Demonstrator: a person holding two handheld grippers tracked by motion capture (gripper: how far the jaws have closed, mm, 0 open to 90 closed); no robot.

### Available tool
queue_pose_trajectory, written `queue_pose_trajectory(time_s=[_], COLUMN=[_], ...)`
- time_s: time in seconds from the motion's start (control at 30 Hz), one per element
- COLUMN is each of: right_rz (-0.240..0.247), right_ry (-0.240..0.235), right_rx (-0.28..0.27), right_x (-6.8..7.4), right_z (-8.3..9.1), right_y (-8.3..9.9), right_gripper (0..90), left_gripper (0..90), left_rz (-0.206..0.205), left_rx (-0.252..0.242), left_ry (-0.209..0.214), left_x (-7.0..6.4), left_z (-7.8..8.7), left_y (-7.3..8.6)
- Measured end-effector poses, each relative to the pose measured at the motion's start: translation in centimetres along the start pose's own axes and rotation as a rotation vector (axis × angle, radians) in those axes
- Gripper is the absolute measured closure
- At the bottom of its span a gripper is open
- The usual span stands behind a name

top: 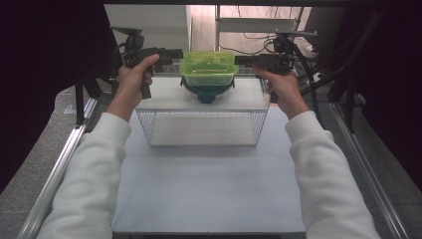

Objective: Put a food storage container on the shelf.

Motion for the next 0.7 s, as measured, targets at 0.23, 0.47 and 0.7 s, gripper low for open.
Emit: queue_pose_trajectory(time_s=[0.23, 0.47, 0.7], right_rz=[0.136, 0.243, 0.285], right_ry=[0.015, 0.035, 0.048], right_rx=[-0.003, 0.01, 0.02], right_x=[0.5, 0.9, 0.7], right_z=[3.4, 6.0, 7.7], right_y=[3.1, 7.9, 13.3], right_gripper=[31.1, 28.7, 28.2], left_gripper=[25.4, 24.6, 23.6], left_rz=[-0.154, -0.276, -0.302], left_rx=[-0.049, -0.024, 0.019], left_ry=[-0.057, -0.064, -0.068], left_x=[-1.5, -2.0, -1.3], left_z=[3.5, 5.6, 6.7], left_y=[3.2, 9.3, 14.8])
Point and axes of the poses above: each handheld gripper's, and its own axes: z roughly backward along the jaws, y roughly out of its underside, x roughly to its left, the point moved 7 cm from there along -z, roughly forward along the jaws, and after that the axes turned 1 degree about -y, right-handed, at the moved point
